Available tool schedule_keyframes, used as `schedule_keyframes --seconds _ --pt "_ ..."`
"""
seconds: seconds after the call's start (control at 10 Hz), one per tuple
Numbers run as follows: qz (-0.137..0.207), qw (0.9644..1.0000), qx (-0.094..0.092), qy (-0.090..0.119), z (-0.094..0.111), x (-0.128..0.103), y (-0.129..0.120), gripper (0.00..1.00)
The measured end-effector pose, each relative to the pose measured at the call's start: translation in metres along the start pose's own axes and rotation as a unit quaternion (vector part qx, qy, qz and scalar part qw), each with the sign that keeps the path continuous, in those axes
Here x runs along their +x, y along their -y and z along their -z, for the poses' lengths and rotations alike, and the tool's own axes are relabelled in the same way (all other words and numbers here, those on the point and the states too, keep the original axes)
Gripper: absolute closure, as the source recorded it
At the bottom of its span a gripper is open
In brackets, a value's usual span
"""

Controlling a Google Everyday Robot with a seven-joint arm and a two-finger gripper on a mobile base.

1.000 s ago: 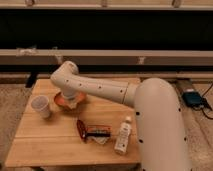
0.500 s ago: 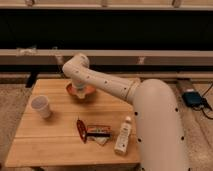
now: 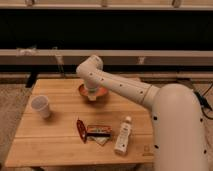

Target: Drag the ceramic bowl in a circle

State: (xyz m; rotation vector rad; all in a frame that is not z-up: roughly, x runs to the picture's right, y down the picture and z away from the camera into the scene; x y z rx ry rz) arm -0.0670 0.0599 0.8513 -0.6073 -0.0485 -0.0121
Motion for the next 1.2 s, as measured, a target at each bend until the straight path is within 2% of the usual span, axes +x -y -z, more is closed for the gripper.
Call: schedule_keyframes --seconds 0.1,0.2,0.4,0.5,0.7,0.9,1.2 --pt "0.006 1.0000 -0.005 0.001 0.001 0.000 -0.009 0.69" --pt "0.012 0.9998 -0.013 0.004 0.001 -0.001 -0.022 0.57" --pt "0.016 0.9997 -0.018 0.001 -0.001 0.004 -0.029 0.40" --pt "0.021 0.9995 -0.024 0.002 -0.004 0.004 -0.034 0.25" --pt "0.026 0.9992 -0.029 0.007 -0.006 0.001 -0.036 0.20" --pt "0.025 0.9988 -0.038 0.018 -0.007 0.002 -0.037 0.20" --pt "0.026 0.9988 -0.037 0.020 -0.007 0.000 -0.036 0.20"
